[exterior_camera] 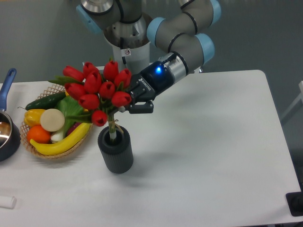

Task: Insert the flowers into the vase
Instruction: 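Raise the bouquet and position its stems above the vase opening, then lower the bouquet stems down into the black vase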

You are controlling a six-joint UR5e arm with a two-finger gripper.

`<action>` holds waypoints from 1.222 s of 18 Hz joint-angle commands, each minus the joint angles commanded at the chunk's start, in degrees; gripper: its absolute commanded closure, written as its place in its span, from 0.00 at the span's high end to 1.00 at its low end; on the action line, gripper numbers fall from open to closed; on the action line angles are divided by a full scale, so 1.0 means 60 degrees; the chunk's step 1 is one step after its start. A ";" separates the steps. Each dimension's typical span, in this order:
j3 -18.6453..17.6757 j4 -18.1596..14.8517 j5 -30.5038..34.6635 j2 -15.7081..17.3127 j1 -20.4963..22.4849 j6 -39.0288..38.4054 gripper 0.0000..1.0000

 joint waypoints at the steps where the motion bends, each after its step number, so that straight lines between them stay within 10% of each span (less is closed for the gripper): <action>1: 0.0000 0.0000 0.0320 -0.0058 -0.0058 0.0000 0.14; 22: 0.0000 0.0029 0.1934 -0.1011 -0.0498 0.0249 0.16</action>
